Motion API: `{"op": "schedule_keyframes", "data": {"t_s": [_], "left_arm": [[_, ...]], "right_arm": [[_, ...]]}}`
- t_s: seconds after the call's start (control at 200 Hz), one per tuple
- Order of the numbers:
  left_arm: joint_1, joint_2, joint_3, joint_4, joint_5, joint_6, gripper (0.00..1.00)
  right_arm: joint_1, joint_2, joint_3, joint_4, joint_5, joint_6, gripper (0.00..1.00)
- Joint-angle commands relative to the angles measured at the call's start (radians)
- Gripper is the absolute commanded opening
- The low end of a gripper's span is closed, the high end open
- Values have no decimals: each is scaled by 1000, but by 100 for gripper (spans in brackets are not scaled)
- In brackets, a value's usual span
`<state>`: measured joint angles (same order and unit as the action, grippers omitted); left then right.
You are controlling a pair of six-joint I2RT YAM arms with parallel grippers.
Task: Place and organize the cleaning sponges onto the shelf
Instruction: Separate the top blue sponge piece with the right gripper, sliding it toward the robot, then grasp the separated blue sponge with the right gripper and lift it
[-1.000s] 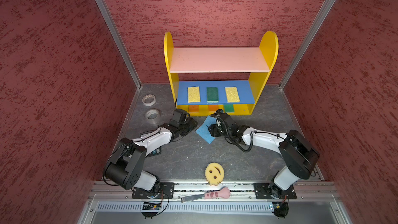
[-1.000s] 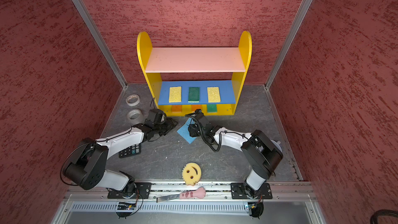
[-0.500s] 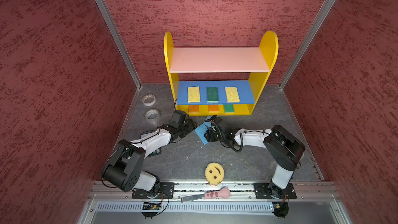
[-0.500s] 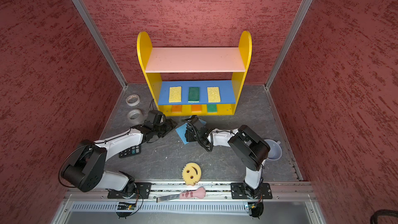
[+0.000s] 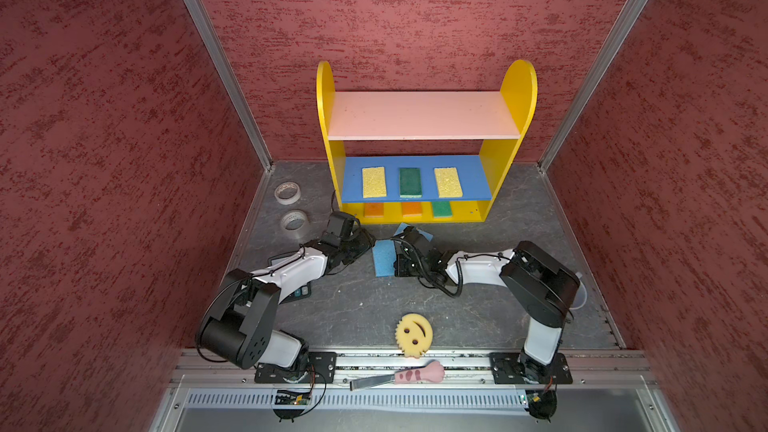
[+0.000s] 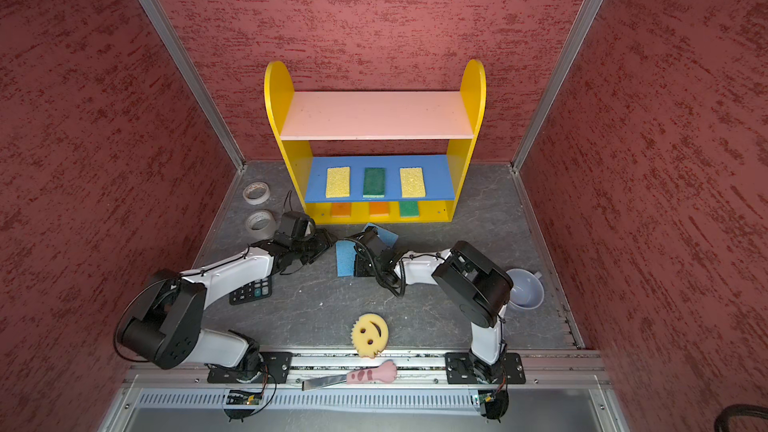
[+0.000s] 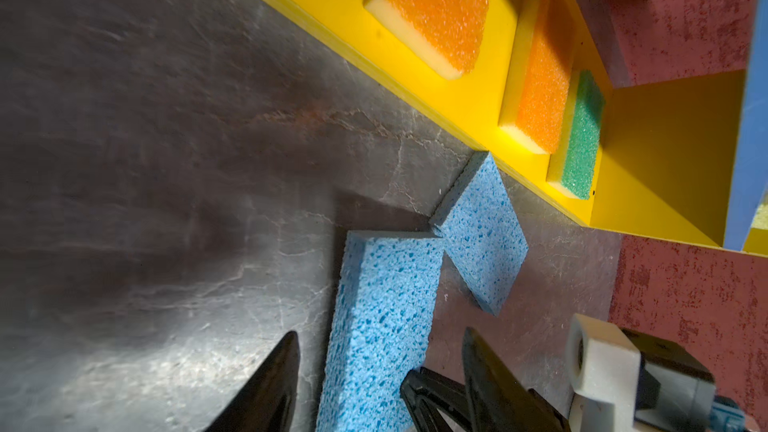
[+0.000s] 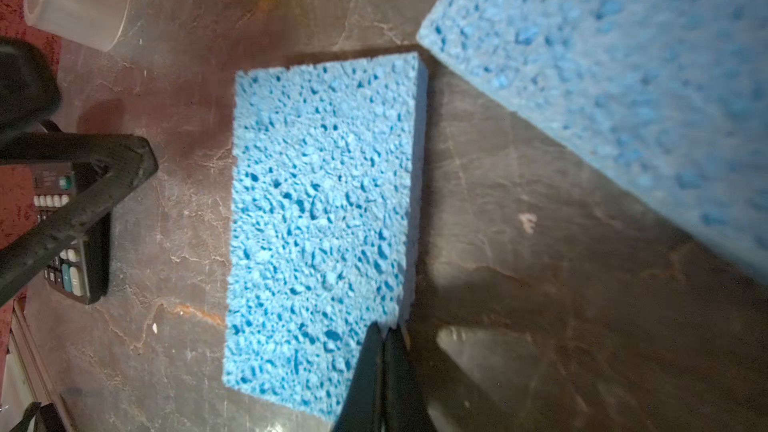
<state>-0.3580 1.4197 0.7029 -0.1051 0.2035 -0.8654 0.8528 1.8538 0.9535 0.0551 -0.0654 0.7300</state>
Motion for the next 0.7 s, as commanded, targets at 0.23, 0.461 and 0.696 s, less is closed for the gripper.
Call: {"op": "schedule_keyframes", "data": {"t_s": [0.23,0.461,0.696], "left_arm": [[104,-381,77,-238,-176,157,61],[120,-607,138,-317,-348,223,63],[131,-570,264,-341,-260,266,63]], "right_arm": [[26,-178,230,-263,178,-234,0],[58,-259,421,-345,280,-370,0],[61,-286,623,-307,341,-491,0]]}}
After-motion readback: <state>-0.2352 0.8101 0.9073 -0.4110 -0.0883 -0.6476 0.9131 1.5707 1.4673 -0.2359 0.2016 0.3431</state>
